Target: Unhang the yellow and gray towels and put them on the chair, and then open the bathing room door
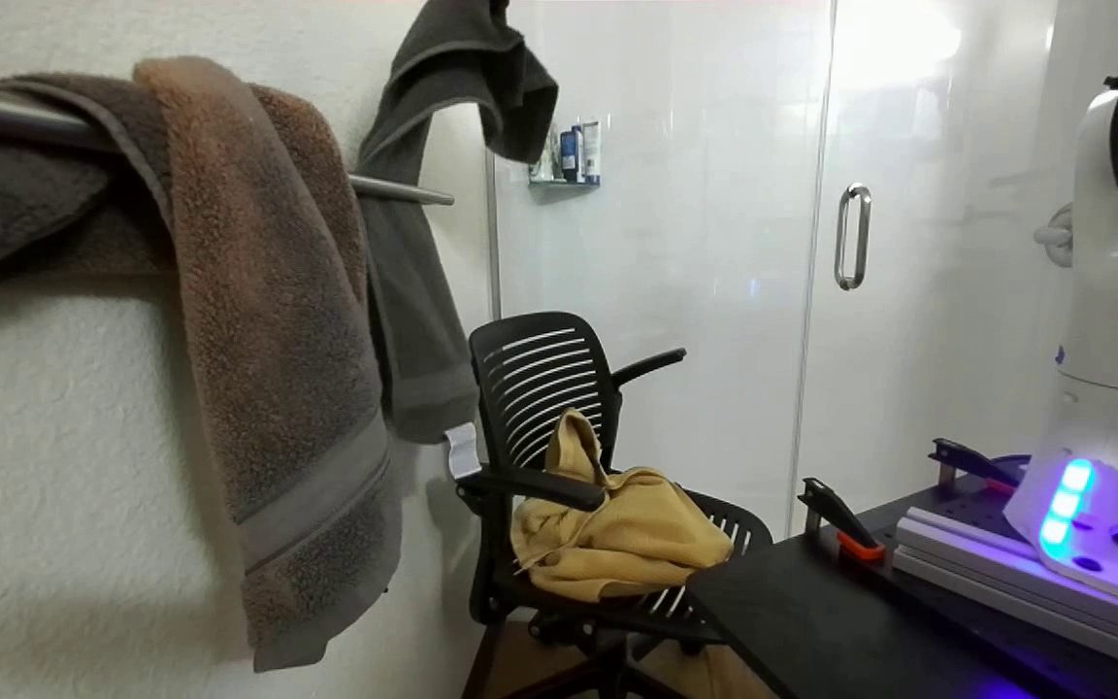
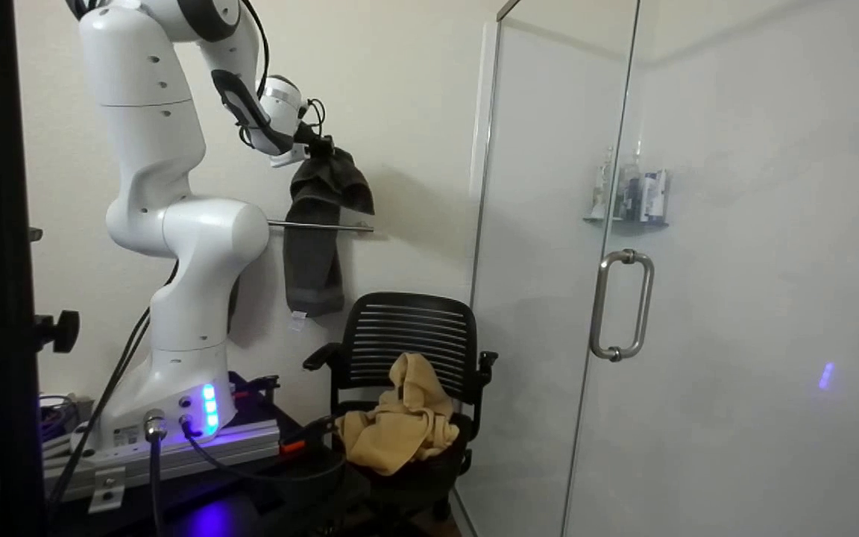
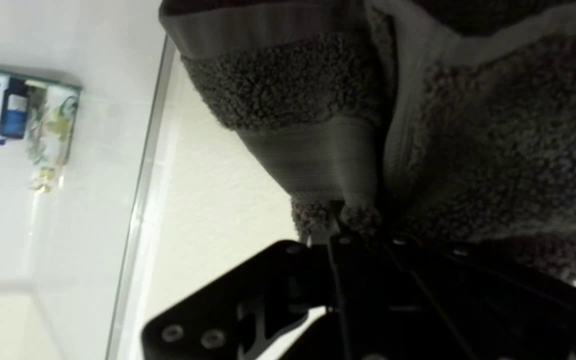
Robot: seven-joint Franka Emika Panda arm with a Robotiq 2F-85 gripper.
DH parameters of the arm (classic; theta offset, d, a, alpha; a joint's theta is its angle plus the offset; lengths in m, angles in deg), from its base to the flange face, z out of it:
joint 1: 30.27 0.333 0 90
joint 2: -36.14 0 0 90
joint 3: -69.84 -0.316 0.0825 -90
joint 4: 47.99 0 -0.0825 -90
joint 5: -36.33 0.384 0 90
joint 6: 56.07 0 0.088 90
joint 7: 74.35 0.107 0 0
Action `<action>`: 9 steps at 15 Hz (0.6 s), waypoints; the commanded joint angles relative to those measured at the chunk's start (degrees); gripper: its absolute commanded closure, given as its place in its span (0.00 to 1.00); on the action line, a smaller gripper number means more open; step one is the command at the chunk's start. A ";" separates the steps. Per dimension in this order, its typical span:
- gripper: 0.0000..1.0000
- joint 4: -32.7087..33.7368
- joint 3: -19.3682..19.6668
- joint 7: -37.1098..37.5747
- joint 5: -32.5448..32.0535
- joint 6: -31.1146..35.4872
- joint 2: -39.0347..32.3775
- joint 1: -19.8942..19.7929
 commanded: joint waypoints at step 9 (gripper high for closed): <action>0.98 -25.87 0.93 16.83 -9.50 -9.07 36.01 -17.22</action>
